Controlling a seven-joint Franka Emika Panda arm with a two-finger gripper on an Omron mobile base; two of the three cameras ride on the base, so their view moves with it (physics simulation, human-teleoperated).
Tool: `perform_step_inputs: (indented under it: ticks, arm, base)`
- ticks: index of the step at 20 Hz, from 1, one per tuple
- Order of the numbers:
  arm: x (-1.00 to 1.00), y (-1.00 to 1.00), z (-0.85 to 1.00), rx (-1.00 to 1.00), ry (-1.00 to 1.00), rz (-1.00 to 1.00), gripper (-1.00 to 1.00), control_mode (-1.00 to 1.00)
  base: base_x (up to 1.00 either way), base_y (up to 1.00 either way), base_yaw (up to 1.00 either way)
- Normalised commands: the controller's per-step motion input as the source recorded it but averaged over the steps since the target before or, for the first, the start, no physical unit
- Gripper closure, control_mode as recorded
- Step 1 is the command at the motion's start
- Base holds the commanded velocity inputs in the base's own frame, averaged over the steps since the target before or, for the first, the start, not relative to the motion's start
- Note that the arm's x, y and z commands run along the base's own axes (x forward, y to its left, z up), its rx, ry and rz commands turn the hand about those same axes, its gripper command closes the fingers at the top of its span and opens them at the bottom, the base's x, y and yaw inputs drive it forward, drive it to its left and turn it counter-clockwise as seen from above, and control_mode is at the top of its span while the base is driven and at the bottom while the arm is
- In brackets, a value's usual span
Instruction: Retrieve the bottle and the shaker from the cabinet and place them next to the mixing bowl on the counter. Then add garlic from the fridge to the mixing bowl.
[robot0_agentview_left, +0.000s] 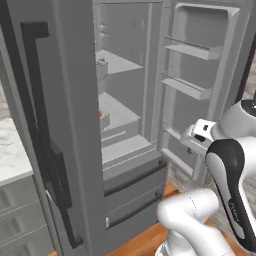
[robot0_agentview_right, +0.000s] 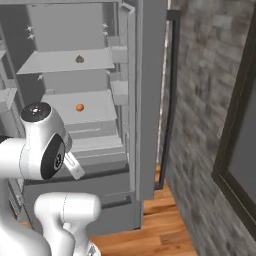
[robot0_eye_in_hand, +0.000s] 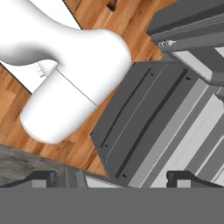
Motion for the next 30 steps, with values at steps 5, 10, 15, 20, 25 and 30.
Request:
perform_step_inputs:
  ticks: [5,10,15,20,25,30]
  arm:
    - [0.00,0.00,0.00,0.00,0.00,0.00,-1.00,1.00]
    - [0.00,0.00,0.00,0.00,0.00,0.00,-1.00,1.00]
    - [0.00,0.00,0.00,0.00,0.00,0.00,-1.00,1.00]
    - [0.00,0.00,0.00,0.00,0.00,0.00,-1.00,1.00]
    - [0.00,0.00,0.00,0.00,0.00,0.00,-1.00,1.00]
    - [0.00,0.00,0.00,0.00,0.00,0.00,-1.00,1.00]
  base:
    - [0.56,0.00,0.15]
    - [0.51,0.00,0.16]
    - [0.41,0.00,0.14]
    - [0.34,0.00,0.12]
    - [0.36,0.00,0.14]
    - [0.34,0.00,0.16]
